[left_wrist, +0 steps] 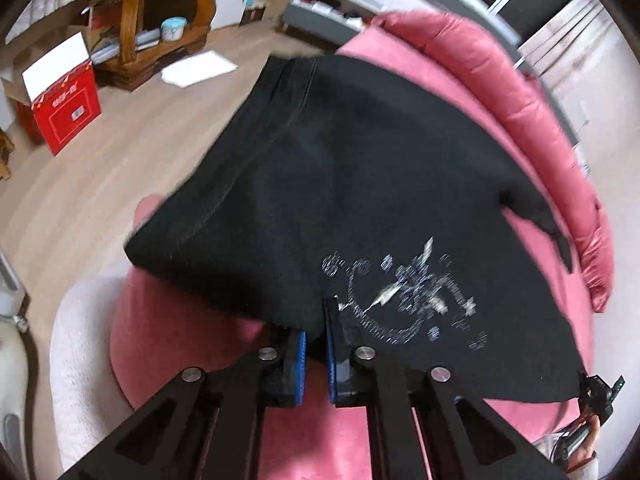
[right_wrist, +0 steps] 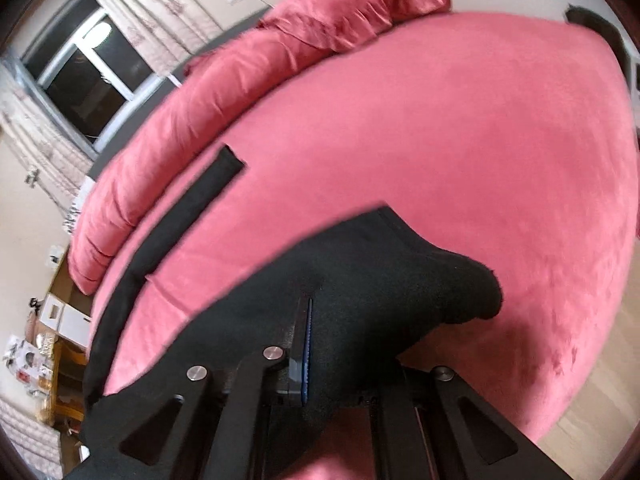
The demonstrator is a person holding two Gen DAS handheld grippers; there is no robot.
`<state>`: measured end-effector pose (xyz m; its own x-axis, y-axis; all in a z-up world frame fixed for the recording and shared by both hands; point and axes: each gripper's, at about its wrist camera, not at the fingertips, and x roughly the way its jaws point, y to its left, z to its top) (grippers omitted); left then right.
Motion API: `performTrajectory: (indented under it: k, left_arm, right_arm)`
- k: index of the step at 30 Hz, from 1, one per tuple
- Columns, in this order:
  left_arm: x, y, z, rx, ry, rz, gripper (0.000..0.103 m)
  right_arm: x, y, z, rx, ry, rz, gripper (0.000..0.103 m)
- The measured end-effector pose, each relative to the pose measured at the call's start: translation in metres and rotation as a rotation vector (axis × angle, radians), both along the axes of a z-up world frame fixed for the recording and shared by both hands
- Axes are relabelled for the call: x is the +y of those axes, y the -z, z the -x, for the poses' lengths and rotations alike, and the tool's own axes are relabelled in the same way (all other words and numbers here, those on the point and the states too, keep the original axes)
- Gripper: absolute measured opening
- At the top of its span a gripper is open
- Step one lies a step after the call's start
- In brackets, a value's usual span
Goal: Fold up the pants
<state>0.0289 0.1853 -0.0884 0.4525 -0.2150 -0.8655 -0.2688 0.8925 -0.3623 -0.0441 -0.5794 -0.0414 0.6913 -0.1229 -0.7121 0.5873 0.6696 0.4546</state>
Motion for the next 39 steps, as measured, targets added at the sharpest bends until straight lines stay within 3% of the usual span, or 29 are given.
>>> performTrajectory:
  k: [1,4,7,10,14,18,19,23,29,34,39]
  left_arm:
    - [0.001,0.000,0.000,-0.001,-0.009,0.009,0.012]
    - [0.010,-0.005,0.002,-0.016,-0.040,0.026,0.022]
    - [0.029,-0.009,0.011,-0.027,-0.143,0.042,0.025]
    - [0.052,-0.013,0.023,-0.040,-0.252,0.093,0.025]
    - [0.077,-0.030,0.034,-0.101,-0.376,0.044,0.026]
    - [0.091,-0.045,0.032,-0.162,-0.409,0.015,0.036]
    - [0.092,-0.046,0.029,-0.165,-0.401,0.017,0.037]
    - [0.079,-0.042,0.008,-0.155,-0.342,0.051,0.046]
    - [0.072,-0.046,-0.048,-0.180,-0.214,0.121,0.054]
    - [0.080,-0.046,-0.116,-0.138,-0.198,0.209,0.063]
    - [0.097,-0.044,-0.184,-0.103,-0.220,0.239,0.063]
  right_arm:
    - [0.000,0.006,-0.001,0.023,0.007,-0.002,0.009]
    - [-0.004,0.018,0.003,0.053,0.046,-0.006,0.027]
    - [-0.009,0.011,0.011,0.064,0.088,0.033,0.033]
    - [-0.008,-0.010,0.020,0.146,0.172,0.210,0.042]
    - [0.020,-0.053,0.022,0.142,0.229,0.478,0.043]
    - [0.071,-0.093,0.004,0.063,0.188,0.701,0.044]
    - [0.081,-0.099,-0.004,0.039,0.166,0.716,0.044]
    - [0.121,-0.101,-0.044,-0.030,-0.031,0.603,0.046]
    - [0.212,-0.050,-0.113,-0.022,-0.426,0.374,0.046]
    - [0.287,-0.013,-0.156,-0.007,-0.666,0.350,0.046]
    - [0.315,0.011,-0.185,0.021,-0.728,0.368,0.046]
